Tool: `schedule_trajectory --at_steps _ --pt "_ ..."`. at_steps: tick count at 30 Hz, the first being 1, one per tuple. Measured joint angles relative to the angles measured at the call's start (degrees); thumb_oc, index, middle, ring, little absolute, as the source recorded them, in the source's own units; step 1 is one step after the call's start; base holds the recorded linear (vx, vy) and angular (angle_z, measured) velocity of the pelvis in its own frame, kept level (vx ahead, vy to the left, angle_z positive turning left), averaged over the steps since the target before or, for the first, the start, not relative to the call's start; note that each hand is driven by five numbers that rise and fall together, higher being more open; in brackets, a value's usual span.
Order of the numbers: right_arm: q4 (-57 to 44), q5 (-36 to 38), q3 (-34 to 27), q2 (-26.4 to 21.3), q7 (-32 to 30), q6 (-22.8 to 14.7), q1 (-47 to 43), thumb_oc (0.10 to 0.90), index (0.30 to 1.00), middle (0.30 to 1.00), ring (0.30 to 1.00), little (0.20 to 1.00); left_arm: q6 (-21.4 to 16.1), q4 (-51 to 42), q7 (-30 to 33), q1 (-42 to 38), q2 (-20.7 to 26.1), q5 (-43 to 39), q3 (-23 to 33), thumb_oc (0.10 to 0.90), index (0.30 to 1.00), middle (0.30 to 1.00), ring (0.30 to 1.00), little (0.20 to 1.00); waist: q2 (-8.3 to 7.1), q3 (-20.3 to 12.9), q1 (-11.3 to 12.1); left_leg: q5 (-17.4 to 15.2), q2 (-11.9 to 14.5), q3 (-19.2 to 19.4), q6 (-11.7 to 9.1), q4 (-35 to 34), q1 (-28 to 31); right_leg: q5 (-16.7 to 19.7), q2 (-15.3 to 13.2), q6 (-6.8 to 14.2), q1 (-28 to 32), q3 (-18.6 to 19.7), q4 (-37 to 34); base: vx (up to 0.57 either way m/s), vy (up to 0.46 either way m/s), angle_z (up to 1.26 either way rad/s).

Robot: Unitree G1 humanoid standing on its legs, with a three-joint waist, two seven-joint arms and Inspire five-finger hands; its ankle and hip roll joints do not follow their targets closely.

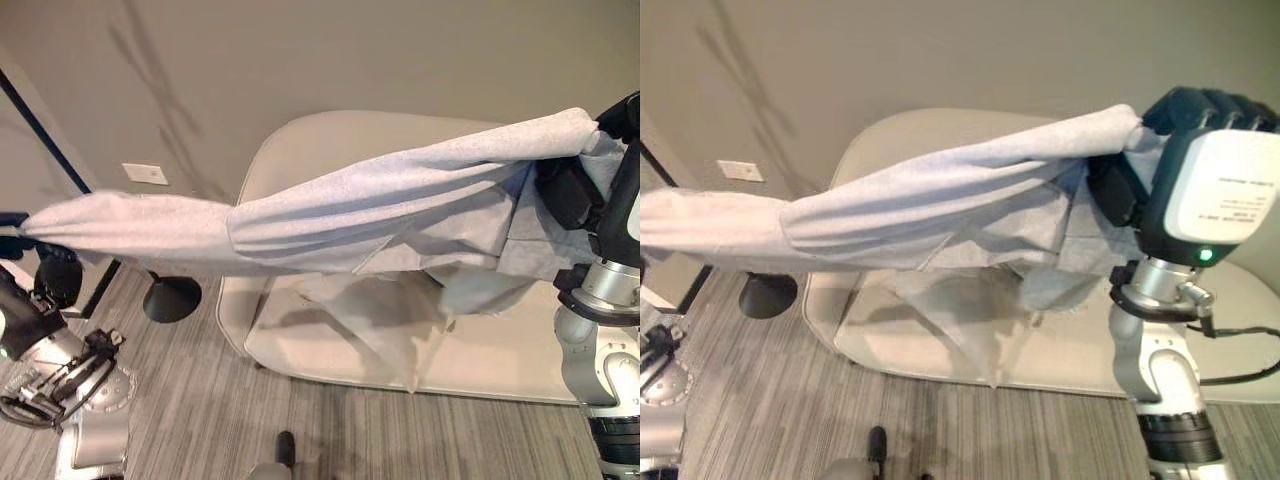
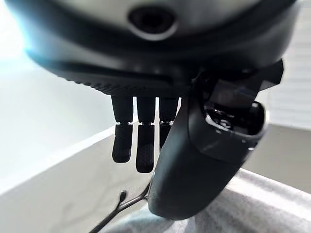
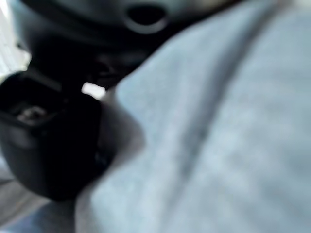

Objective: Hang the clothes on the sofa on the clothes rack.

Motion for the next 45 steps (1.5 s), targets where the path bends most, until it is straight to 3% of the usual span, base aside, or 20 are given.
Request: schedule_trajectory --at_steps 3,10,13,16,18,19,21,23,24,27,29,31,32,35,36,37,38,39,41,45 --pt "0.0 1.04 0.56 -1.61 0.47 0.0 0.0 0.4 0.3 0.3 0.3 0.3 -0.2 0.92 -1.2 -1.25 -0.78 -0.35 -2.55 0.4 0.3 0.3 0.3 0.3 1.78 0.36 -1.64 -1.5 0.34 -0.59 -3.13 0.07 -0.51 2.41 -2.48 -0.5 0.78 -3.99 -2.67 -0.13 0.118 0.61" --pt "0.18 3.13 2.59 -2.45 1.98 -1.17 -0.08 0.4 0.3 0.3 0.3 0.3 -0.84 0.63 -2.1 -3.87 -0.86 -0.5 -5.53 0.4 0.3 0.3 0.3 0.3 1.89 0.36 -6.72 -4.68 13.94 -0.28 -5.86 0.07 9.92 5.11 -5.87 1.08 2.75 -6.15 -4.9 -0.06 0.283 0.26" --pt "2.62 4.24 1.1 -2.3 2.78 -2.4 2.26 0.4 0.3 0.3 0.3 0.3 -2.01 3.56 -4.1 -7.34 -0.65 -0.78 -11.42 0.4 0.3 0.3 0.3 0.3 3.29 0.06 -8.86 -4.76 20.44 0.43 -10.44 1.73 9.47 5.36 -7.44 4.53 2.62 -5.83 -2.83 0.04 0.494 0.4" --pt "2.61 4.56 1.7 -2.84 3.42 -3.28 3.61 0.4 0.3 0.3 0.3 0.3 -2.05 4.1 -4.23 -8.19 -1.36 -0.61 -14.18 0.4 0.3 0.3 0.3 0.3 6.0 -0.16 -10.16 -2.31 23.09 0.34 -9.56 0.31 9.18 4.91 -10.09 8.18 1.11 -4.76 0.97 0.09 0.575 0.13" --pt "2.39 4.54 1.73 -2.29 3.75 -2.79 3.97 0.4 0.3 0.3 0.3 0.3 -1.94 4.1 -4.37 -8.62 -1.39 -0.56 -14.95 0.4 0.3 0.3 0.3 0.3 8.18 -0.89 -11.34 -3.09 21.58 1.34 -8.43 -2.72 8.83 5.2 -13.22 11.36 0.79 -4.76 1.49 0.1 0.616 0.2" --pt "1.24 3.57 0.84 -1.76 3.94 -2.42 8.52 0.4 0.3 0.3 0.3 0.3 -2.09 4.24 -4.38 -9.5 -1.05 0.29 -15.42 0.4 0.3 0.3 0.3 0.3 6.29 -2.34 -11.42 -6.52 13.91 1.49 -7.72 -1.98 8.66 8.32 -20.33 16.64 1.83 -2.47 -0.28 0.06 0.723 0.37" --pt "1.03 2.71 0.18 -0.02 5.25 -2.12 13.23 0.4 0.3 0.3 0.3 0.3 -1.23 5.6 -4.04 -11.78 0.63 0.29 -16.14 0.4 0.3 0.3 0.3 0.3 1.79 -1.72 -10.65 -10.6 5.99 1.17 -2.72 3.94 5.1 15.35 -27.19 14.16 2.76 -2.11 -0.75 -0.01 0.708 0.53" --pt "0.82 2.93 -0.01 3.04 6.03 -0.89 13.54 0.4 0.3 0.3 0.3 0.3 -0.9 5.72 -4.16 -13.3 2.29 0.59 -17.39 0.4 0.3 0.3 0.3 0.3 0.41 -1.13 -10.18 -12.3 1.65 1.42 0.39 6.69 4.44 22.49 -31.5 10.83 0.8 -0.76 1.22 -0.02 0.539 0.23" --pt "0.32 2.89 0.96 2.84 6.58 -0.36 12.7 0.4 0.3 0.3 0.3 0.3 -0.77 5.34 -3.94 -13.03 3.26 1.34 -16.96 0.4 0.3 0.3 0.3 0.3 0.21 -0.51 -8.86 -11.63 0.56 2.94 1.67 6.85 5.0 25.69 -34.85 12.43 -1.92 -1.06 3.58 0.01 0.417 -0.3" --pt "-0.57 1.69 3.43 2.57 7.32 -0.25 11.34 0.4 0.3 0.3 0.3 0.3 1.07 4.25 -3.92 -12.61 5.05 2.26 -14.7 0.4 0.3 0.3 0.3 0.3 0.14 -0.06 -7.21 -11.52 -3.61 4.91 6.41 4.13 7.69 33.25 -39.23 10.75 -3.13 -9.23 9.71 0.04 0.393 -0.17" --pt "-0.99 0.69 3.81 2.37 7.77 -1.28 10.38 0.4 0.3 0.3 0.3 0.3 1.23 3.46 -2.24 -12.78 4.51 4.16 -11.15 0.4 0.3 0.3 0.3 0.3 1.21 0.49 -7.71 -10.43 -3.78 4.12 8.72 1.78 8.8 21.59 -34.92 16.95 -5.34 -5.04 16.42 0.08 0.342 0.1" --pt "-1.79 -0.39 4.37 -1.64 8.53 -2.8 7.69 0.4 0.3 0.3 0.3 0.3 4.98 3.17 -0.34 -13.25 4.75 4.75 -6.65 0.4 0.3 0.3 0.3 0.3 0.92 1.84 -8.06 -10.51 -4.41 4.36 12.43 -2.21 12.81 6.27 -22.98 17.37 -8.54 -4.47 24.6 0.12 0.301 -0.12" --pt "-2.83 -0.51 3.93 -2.9 8.67 -3.18 7.41 0.4 0.3 0.3 0.3 0.3 5.96 3.23 0.15 -13.65 4.96 4.86 -5.59 0.4 0.3 0.3 0.3 0.3 0.91 1.96 -8.34 -9.75 -4.34 4.45 11.21 -2.8 13.31 4.41 -20.11 15.08 -9.19 -5.96 25.59 0.07 0.077 -0.14" --pt "-4.44 -0.62 2.72 -5.49 7.2 -4.36 4.57 0.4 0.3 0.3 0.3 0.3 7.07 3.51 1.37 -14.64 8.66 7.39 -3.68 0.4 0.3 0.3 0.3 0.3 -1.74 1.35 -9.92 -10.4 -6.82 4.68 10.45 -4.62 14.76 3.88 -13.85 13.5 -12.53 -7.02 21.72 0.13 0.091 0.02" --pt "-4.66 -0.64 2.96 -8.98 7.17 -5.13 2.52 0.4 0.3 0.3 0.3 0.3 8.0 7.82 3.0 -18.4 9.29 8.4 -3.11 0.4 0.3 0.3 0.3 0.3 -0.82 1.59 -10.02 -10.64 -7.03 4.47 10.24 -5.64 15.37 3.73 -9.5 12.46 -14.32 -2.24 17.63 0.21 -0.013 0.25" --pt "-3.87 -0.6 4.84 -10.39 6.92 -5.6 0.41 0.4 0.3 0.3 0.3 0.3 8.77 13.13 3.42 -22.52 11.01 8.28 -3.18 0.4 0.3 0.3 0.3 0.3 -2.82 1.62 -11.36 -16.43 -6.8 8.22 6.19 -0.63 14.12 5.59 -9.08 10.64 -14.39 -0.91 10.55 0.29 -0.066 0.47" --pt "-2.95 -0.62 5.11 -11.44 6.93 -5.84 -0.81 0.4 0.3 0.3 0.3 0.3 8.8 14.72 3.23 -24.2 12.3 8.26 -3.76 0.4 0.3 0.3 0.3 0.3 -3.06 1.6 -12.6 -17.33 -5.29 7.65 11.7 3.58 13.42 5.99 -10.16 11.81 -14.63 -0.29 9.87 0.33 -0.077 0.48" --pt "-0.94 -0.53 6.03 -11.7 6.51 -6.39 -2.26 0.4 0.3 0.3 0.3 0.3 8.8 17.48 3.36 -25.65 13.89 8.31 -4.47 0.4 0.3 0.3 0.3 0.3 -4.29 1.15 -12.76 -18.37 -7.62 7.65 9.67 2.88 14.64 7.33 -11.49 12.26 -15.28 3.26 6.62 0.3 -0.064 0.39" --pt "2.62 -0.33 7.05 -13.75 6.46 -6.55 -5.19 0.4 0.3 0.3 0.3 0.3 9.99 21.65 2.93 -28.62 16.93 8.12 -5.87 0.4 0.3 0.3 0.3 0.3 -3.96 0.77 -13.46 -18.0 -7.94 6.93 10.28 1.28 16.16 12.02 -11.13 12.62 -14.68 4.41 -1.54 0.4 -0.086 0.26" --pt "6.2 0.75 8.04 -13.91 6.59 -6.56 -7.59 0.4 0.3 0.3 0.3 0.3 10.73 21.26 1.36 -28.05 18.65 8.21 -5.78 0.4 0.3 0.3 0.3 0.3 -1.85 -1.25 -14.15 -18.48 -6.29 4.67 8.98 -2.81 23.85 15.69 -3.98 5.95 -7.71 -1.75 -4.1 0.29 -0.137 0.26"
